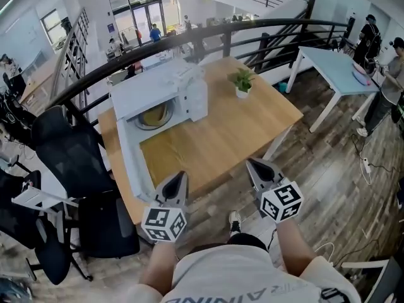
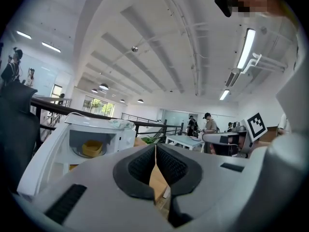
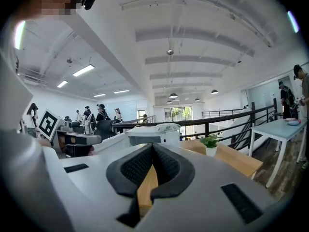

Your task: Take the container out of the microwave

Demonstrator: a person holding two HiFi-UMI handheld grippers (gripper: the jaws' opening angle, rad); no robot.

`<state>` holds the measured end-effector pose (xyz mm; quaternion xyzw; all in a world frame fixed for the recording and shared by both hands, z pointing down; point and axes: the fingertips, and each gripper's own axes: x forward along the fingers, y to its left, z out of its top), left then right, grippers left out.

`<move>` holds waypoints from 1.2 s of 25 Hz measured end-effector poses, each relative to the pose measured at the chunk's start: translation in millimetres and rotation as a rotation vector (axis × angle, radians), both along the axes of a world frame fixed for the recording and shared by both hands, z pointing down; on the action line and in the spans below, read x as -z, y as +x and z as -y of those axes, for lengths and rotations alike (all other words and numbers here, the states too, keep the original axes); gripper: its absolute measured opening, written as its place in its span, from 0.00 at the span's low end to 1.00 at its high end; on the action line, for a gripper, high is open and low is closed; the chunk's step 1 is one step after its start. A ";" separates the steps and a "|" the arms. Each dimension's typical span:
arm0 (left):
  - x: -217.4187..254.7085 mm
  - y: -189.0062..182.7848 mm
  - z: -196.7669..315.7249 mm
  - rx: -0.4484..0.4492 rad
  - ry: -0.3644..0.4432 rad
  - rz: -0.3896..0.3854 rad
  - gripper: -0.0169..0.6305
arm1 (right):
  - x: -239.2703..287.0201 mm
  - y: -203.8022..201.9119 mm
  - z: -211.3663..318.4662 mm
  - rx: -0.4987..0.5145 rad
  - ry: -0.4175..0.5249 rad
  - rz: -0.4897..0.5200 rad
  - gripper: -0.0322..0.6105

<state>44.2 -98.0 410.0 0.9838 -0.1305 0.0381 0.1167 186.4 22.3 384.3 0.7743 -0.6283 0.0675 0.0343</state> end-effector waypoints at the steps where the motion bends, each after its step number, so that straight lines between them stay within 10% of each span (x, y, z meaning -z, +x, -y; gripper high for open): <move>1: 0.3 7.2 6.3 0.017 -0.003 0.003 0.08 | -0.1 10.1 8.2 0.014 -0.002 0.004 0.08; 19: -2.7 121.0 82.3 0.300 0.029 0.064 0.08 | -12.6 161.5 117.3 0.272 0.002 0.043 0.08; 30: -24.2 107.4 101.6 0.499 -0.007 0.107 0.08 | -43.9 154.3 178.7 0.481 -0.032 0.051 0.08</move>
